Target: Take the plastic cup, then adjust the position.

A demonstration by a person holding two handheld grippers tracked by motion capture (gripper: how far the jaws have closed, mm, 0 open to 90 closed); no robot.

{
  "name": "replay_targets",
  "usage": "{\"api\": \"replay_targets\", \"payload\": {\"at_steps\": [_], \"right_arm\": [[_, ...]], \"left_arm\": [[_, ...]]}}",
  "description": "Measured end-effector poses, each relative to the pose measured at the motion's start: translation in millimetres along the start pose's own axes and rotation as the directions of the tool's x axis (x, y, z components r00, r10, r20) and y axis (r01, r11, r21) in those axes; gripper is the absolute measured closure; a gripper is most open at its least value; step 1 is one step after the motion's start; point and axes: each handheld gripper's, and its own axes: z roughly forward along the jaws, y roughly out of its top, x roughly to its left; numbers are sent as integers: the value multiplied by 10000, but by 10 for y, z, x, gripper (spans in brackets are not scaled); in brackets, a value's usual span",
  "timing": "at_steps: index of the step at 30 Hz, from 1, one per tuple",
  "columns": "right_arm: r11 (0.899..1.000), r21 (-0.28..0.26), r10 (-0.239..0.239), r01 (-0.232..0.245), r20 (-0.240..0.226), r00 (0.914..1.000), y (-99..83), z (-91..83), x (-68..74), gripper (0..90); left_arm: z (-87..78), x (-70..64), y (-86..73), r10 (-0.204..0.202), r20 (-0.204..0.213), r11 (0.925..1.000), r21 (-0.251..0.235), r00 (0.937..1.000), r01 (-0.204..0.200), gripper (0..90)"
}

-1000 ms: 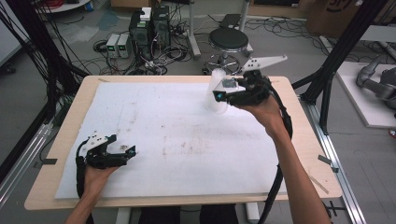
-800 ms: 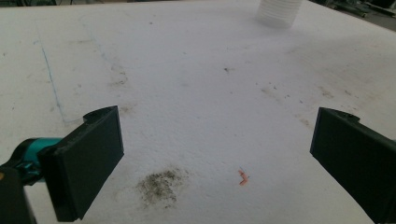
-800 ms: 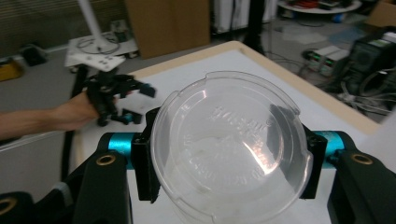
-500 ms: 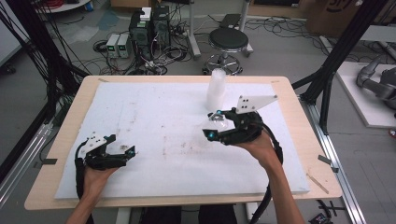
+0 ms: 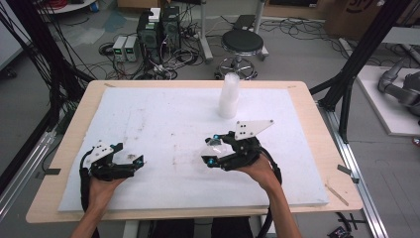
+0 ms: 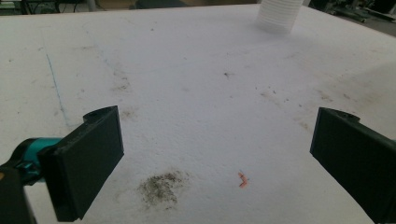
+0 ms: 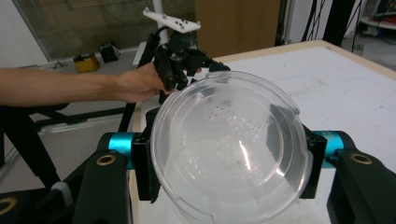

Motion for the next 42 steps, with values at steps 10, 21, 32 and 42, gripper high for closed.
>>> {"api": "replay_targets", "payload": {"at_steps": [10, 21, 32, 42], "right_arm": [[9999, -169, 35, -35, 22, 10000, 1, 13, -16, 407], [9997, -193, 123, -123, -3, 9999, -15, 8, -43, 407], [9990, -451, 10, -25, -327, 9995, 17, -87, -10, 407], [9980, -633, -124, 90, -532, 9985, 63, -54, -1, 407]], "left_arm": [[-7, 2, -1, 77, 100, 9999, -70, 9999, -77, 26], [-24, 18, 35, 232, 1365, 9991, -381, 9904, -182, 26], [-105, -11, 491, 1533, 4950, 9869, -1207, 8553, -1070, 26], [18, -268, 724, 2239, 5569, 9732, -1722, 7999, -1525, 26]]}}
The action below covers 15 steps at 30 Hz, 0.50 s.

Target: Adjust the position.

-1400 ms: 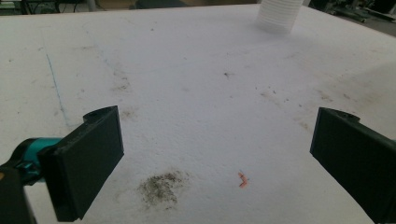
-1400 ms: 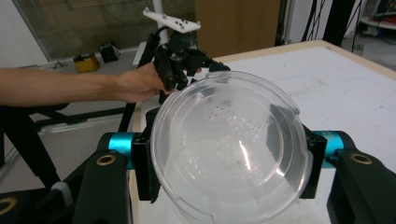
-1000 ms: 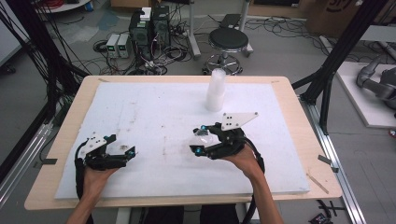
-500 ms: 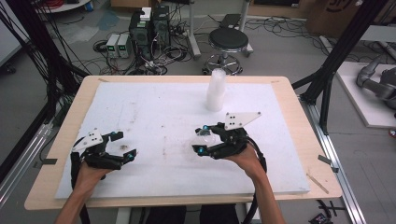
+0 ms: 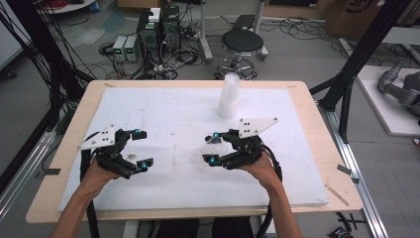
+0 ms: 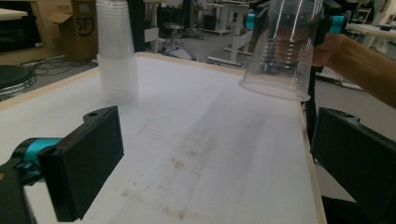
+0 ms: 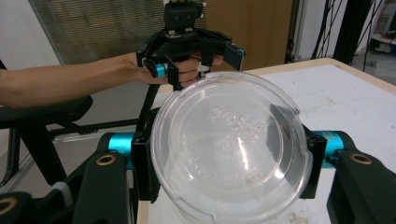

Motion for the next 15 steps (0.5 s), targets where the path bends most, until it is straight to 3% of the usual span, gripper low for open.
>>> {"api": "replay_targets", "payload": {"at_steps": [4, 8, 15], "right_arm": [[10000, 24, -44, 44, -63, 10000, 9, 31, 5, 408], [9999, -47, -103, 103, -75, 9999, 16, 46, -1, 407], [9997, -216, -136, 135, -62, 9999, 20, 52, -17, 408]], "left_arm": [[268, -89, 72, 145, 280, 9999, -65, 9995, -143, 26], [429, -140, 122, 252, 573, 9996, -164, 9980, -242, 26], [863, -316, 233, 671, 1366, 9977, -68, 9883, -668, 26]]}}
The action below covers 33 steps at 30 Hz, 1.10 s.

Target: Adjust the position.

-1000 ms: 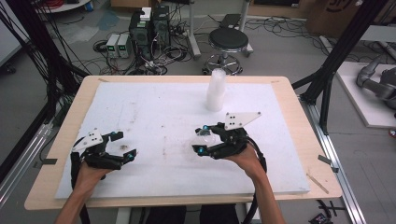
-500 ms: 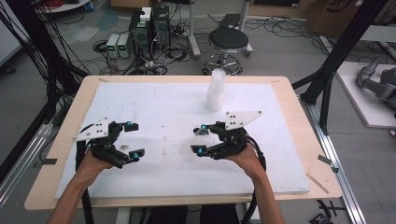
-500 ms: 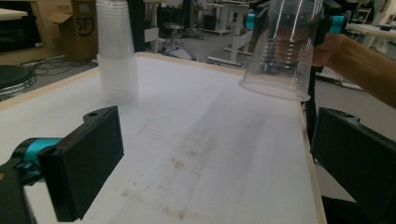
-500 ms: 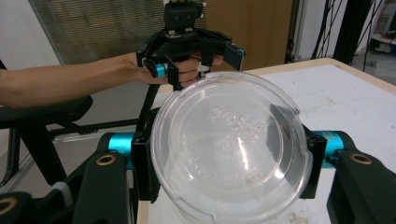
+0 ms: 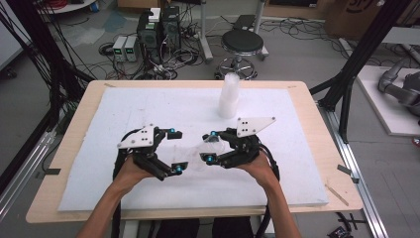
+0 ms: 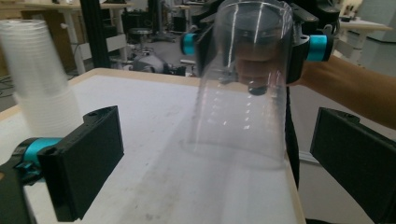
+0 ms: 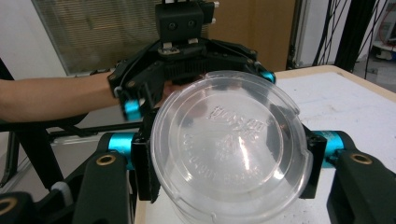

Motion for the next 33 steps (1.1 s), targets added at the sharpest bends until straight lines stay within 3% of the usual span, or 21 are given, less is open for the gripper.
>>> {"api": "replay_targets", "payload": {"at_steps": [4, 6, 12, 15, 17, 20, 27, 33], "right_arm": [[9999, -118, 2, -3, -79, 10000, 11, -6, 11, 408], [9998, -195, -27, 25, -109, 9999, 16, -6, 14, 408], [9996, -295, -18, 11, -225, 9997, 9, -6, 13, 407], [9995, -312, -4, -5, -288, 9996, 4, -3, 5, 408], [9995, -323, 7, -18, -328, 9995, -3, 4, 3, 408], [9995, -318, 18, -31, -415, 9991, -4, 9, 6, 408], [9995, -315, -2, -12, -447, 9990, -1, 14, 12, 408], [9995, -324, -19, 4, -453, 9990, 2, 21, 19, 408]], "left_arm": [[176, -40, 20, 222, 96, 9996, 159, 9997, -223, 26], [258, -72, 23, 408, -78, 9990, 190, 9991, -406, 26], [365, -102, 10, 385, 1, 9992, 127, 9993, -384, 26], [385, -109, -1, 416, 253, 9990, 147, 9988, -420, 29], [381, -123, -9, 498, 423, 9987, -64, 9979, -496, 128], [380, -125, -18, 466, 515, 9989, -111, 9976, -461, 129], [340, -122, -33, 561, 666, 9984, -126, 9962, -554, 188], [307, -112, -49, 535, 535, 9986, -14, 9971, -535, 289]]}}
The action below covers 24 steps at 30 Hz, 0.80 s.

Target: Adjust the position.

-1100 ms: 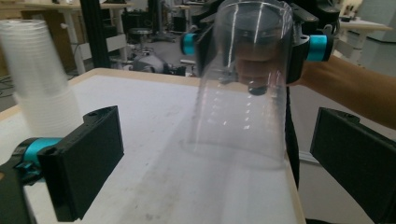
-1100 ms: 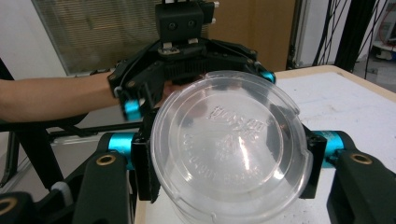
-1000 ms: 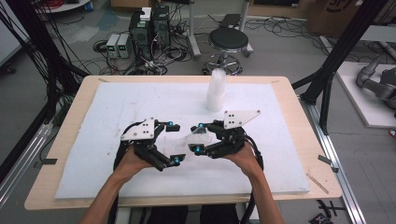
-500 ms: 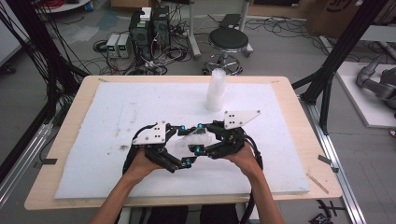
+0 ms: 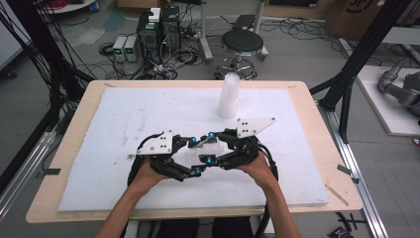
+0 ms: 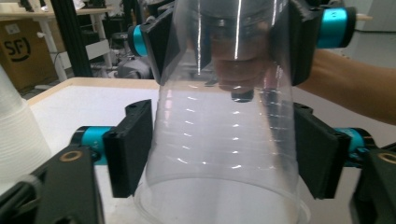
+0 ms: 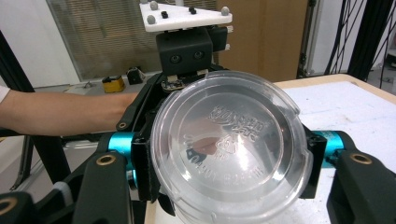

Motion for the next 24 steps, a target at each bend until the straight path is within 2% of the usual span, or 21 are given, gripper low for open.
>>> {"api": "replay_targets", "payload": {"at_steps": [14, 15, 16, 20, 24], "right_arm": [[9999, 104, 57, -56, -87, 9999, -15, 16, -11, 401], [9999, 106, 38, -38, -54, 10000, -16, 17, -11, 356], [9998, 60, 167, -167, 125, 9998, -21, 24, -18, 211], [9996, 24, 292, -293, 227, 9993, -33, -6, -33, 152], [9994, 73, 331, -334, 305, 9990, -41, -45, -41, 145]], "left_arm": [[-18, -7, -17, 173, 5, 9998, 73, 9999, -173, 318], [-20, -10, -17, 186, -5, 9998, 77, 9998, -186, 319], [-23, -10, -17, 194, -31, 9998, 81, 9998, -193, 319], [-44, -6, -17, 180, -102, 9998, 84, 9998, -179, 319], [-76, 1, -18, 180, -210, 9996, 207, 9996, -175, 319]]}}
